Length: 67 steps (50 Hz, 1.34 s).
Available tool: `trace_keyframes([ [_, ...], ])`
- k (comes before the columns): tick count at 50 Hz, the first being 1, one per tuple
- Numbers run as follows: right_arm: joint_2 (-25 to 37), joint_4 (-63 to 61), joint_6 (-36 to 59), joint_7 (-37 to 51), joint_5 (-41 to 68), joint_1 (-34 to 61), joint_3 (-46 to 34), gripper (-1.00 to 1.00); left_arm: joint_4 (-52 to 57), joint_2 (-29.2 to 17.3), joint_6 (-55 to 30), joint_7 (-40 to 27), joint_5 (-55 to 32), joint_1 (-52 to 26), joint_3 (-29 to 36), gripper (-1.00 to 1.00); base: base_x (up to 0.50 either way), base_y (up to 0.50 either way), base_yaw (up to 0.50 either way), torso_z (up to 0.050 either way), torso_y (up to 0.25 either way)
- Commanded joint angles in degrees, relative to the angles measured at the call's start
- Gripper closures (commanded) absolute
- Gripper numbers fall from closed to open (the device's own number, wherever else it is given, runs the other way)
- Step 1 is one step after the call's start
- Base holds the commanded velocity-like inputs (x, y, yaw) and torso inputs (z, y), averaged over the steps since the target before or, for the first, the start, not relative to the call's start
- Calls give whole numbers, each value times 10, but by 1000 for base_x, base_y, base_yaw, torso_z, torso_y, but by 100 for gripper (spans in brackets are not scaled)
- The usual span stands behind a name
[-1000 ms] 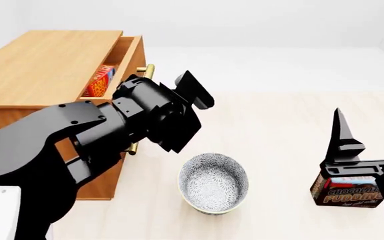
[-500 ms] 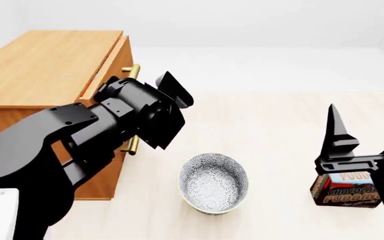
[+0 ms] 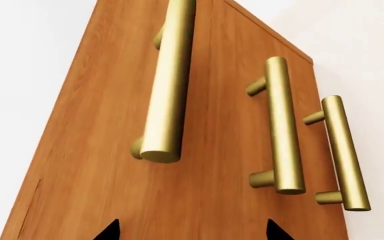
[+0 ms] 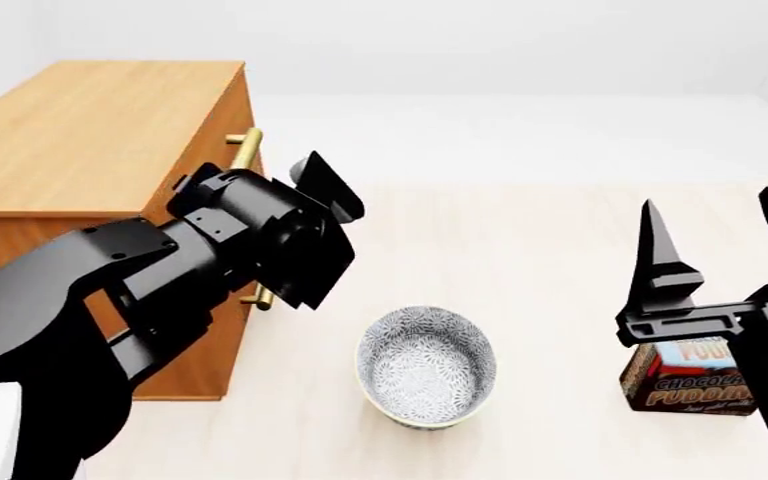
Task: Put the butter at the back in the top drawer of the cabinet and close it.
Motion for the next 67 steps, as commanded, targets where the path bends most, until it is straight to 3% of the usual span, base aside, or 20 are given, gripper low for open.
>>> trace_keyframes([
  [1, 2, -5, 2, 2, 2, 5, -3, -100, -3, -19, -50, -82, 19, 0, 33, -100, 0, 0, 0, 0, 0],
  [11, 2, -5, 2, 3, 2, 6, -4, -100, 123, -61, -80, -222, -62, -18, 0, -100, 0, 0, 0, 0, 0],
  [12, 3, -4, 2, 3, 3, 7, -4, -100, 131, -63, -63, -223, -86, -32, 31, -100, 0, 0, 0, 0, 0],
  [16, 3, -4, 3, 4, 4, 9, -5, -100, 269, -49, 169, -222, -327, -181, 352, -100, 0, 0, 0, 0, 0],
  [17, 3, -4, 3, 4, 4, 9, -6, -100, 297, -44, 199, -222, -349, -202, 383, -100, 0, 0, 0, 0, 0],
  [25, 5, -4, 7, 6, 7, 18, -10, -100, 483, -15, 392, -221, -414, -333, 509, -100, 0, 0, 0, 0, 0],
  [30, 5, -5, 8, 6, 7, 20, -12, -100, 598, -1, 506, -221, -418, -400, 553, -100, 0, 0, 0, 0, 0],
  [34, 5, -5, 5, 4, 7, 13, -12, -100, 709, -10, 632, -221, -387, -452, 593, -100, 0, 0, 0, 0, 0],
  [38, 1, -6, -2, -3, 3, -1, -9, -100, 771, -46, 784, -223, -283, -458, 661, -100, 0, 0, 0, 0, 0],
  [39, 0, -7, -4, -4, 1, -6, -9, -100, 774, -70, 792, -223, -254, -458, 662, -100, 0, 0, 0, 0, 0],
  [41, -2, -10, -8, -7, -4, -14, -9, -100, 783, -239, 621, -223, -178, -458, 504, -100, 0, 0, 0, 0, 0],
  [43, -4, -13, -12, -10, -7, -21, -9, -100, 838, -383, 512, -223, -144, -458, 413, -100, 0, 0, 0, 0, 0],
  [46, -3, -17, -11, -11, -5, -24, -11, -100, 911, -501, 455, -223, -108, -458, 342, -100, 0, 0, 0, 0, 0],
  [50, -1, -18, -5, -11, 2, -20, -18, -100, 994, -607, 437, -223, -78, -458, 296, -100, 0, 0, 0, 0, 0],
  [53, 1, -23, -5, -11, 6, -27, -16, -100, 1039, -661, 445, -223, -56, -457, 281, -100, 0, 0, 0, 0, 0],
  [57, 3, -30, -8, -13, 10, -40, -9, -100, 1055, -665, 488, -222, -32, -427, 262, -100, 0, 0, 0, 0, 0],
  [63, 5, -43, -19, -19, 8, -59, 4, -100, 1055, -818, 490, -37, -33, -420, 176, -100, 0, 0, 0, 0, 0],
  [65, 4, -47, -23, -21, 6, -63, 7, -100, 1055, -856, 490, 21, -51, -422, 156, -100, 0, 0, 0, 0, 0],
  [67, 3, -60, -36, -27, 1, -79, 21, -100, 1055, -860, 514, 60, -63, -417, 153, -100, 0, 0, 0, 0, 0],
])
